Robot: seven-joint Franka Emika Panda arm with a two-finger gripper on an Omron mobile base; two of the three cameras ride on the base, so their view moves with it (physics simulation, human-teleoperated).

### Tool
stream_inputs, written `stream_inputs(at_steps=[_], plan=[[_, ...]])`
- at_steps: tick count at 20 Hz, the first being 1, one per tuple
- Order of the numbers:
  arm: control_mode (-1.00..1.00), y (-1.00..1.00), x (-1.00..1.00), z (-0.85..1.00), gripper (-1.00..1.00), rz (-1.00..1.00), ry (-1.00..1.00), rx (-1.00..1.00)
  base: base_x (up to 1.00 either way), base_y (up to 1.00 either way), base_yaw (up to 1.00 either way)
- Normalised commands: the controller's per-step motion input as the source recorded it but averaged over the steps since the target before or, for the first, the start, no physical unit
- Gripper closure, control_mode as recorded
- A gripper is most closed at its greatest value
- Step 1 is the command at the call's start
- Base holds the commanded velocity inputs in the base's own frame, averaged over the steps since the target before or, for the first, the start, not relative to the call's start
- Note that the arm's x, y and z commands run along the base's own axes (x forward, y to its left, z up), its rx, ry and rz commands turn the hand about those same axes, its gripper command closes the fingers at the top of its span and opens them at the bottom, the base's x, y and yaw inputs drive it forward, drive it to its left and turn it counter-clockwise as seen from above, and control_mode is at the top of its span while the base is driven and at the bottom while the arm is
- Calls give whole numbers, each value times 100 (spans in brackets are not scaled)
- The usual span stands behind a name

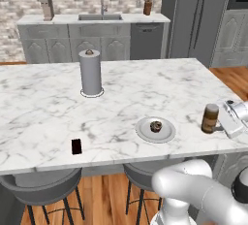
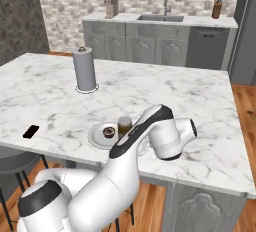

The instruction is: Take the cinnamon bottle from the cabinet and place it on the dining table, next to the plate with the cupcake. Then take the chocolate from the dining counter and place it on the cupcake plate.

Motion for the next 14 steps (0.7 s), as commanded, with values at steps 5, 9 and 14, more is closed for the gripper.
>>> stream_inputs(at_steps=[5,9,14], plan=[[-100,0,36,-28,100,0,-1,0,0,0,0],[-100,0,30,-38,100,-6,0,0,0,0,0],[-100,0,30,-30,100,-6,0,0,0,0,0]])
